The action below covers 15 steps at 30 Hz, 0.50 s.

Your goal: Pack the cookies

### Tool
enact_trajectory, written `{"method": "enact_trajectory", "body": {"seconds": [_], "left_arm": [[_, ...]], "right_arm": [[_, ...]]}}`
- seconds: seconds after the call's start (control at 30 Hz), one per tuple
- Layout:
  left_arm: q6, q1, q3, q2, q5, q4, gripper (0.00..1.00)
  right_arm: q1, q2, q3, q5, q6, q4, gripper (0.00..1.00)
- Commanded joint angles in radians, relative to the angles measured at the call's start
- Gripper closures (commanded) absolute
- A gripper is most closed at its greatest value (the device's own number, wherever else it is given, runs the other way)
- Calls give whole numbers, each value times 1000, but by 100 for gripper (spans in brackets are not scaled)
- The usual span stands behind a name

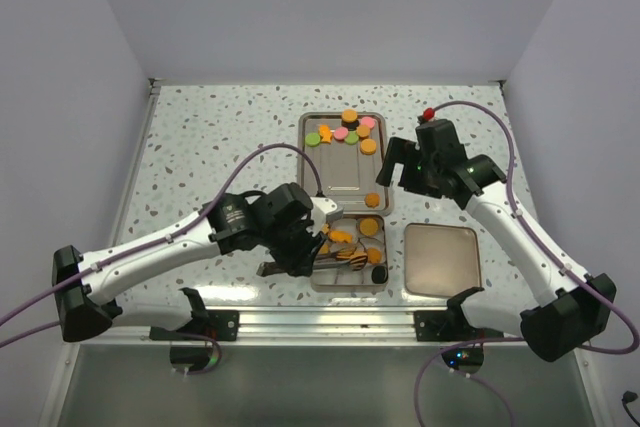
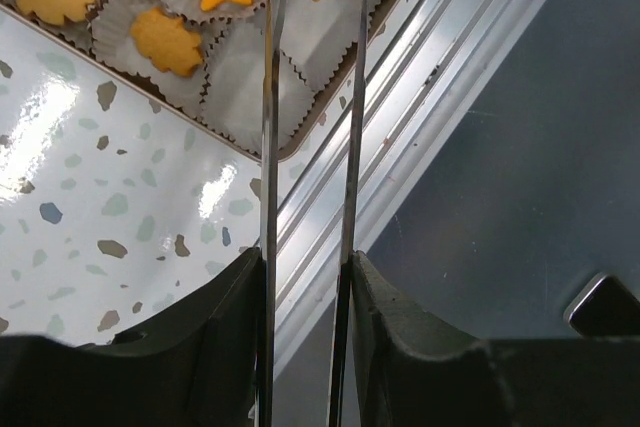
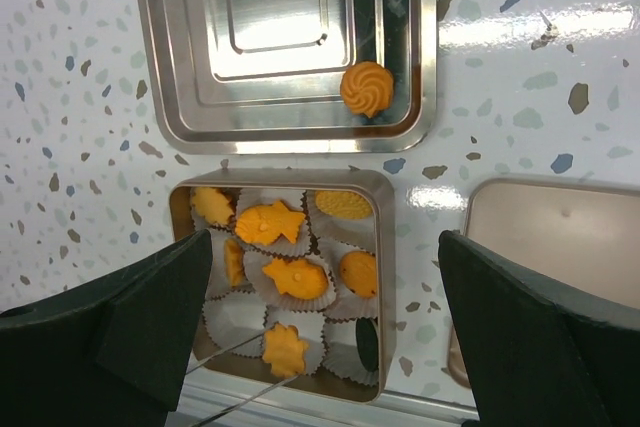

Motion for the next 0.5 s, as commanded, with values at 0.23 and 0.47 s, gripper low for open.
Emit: {"method": "enact_trajectory", "body": {"seconds": [0.23,0.47], "left_arm": [[-88,-47,-60,-58,-16,-23,63],[-108,-67,-72,-54,-34,-15,60]], "right_arm": [[-1,-33,-32,-32,7,48,1],[-1,-39,-49,-38,15,53,1]]}}
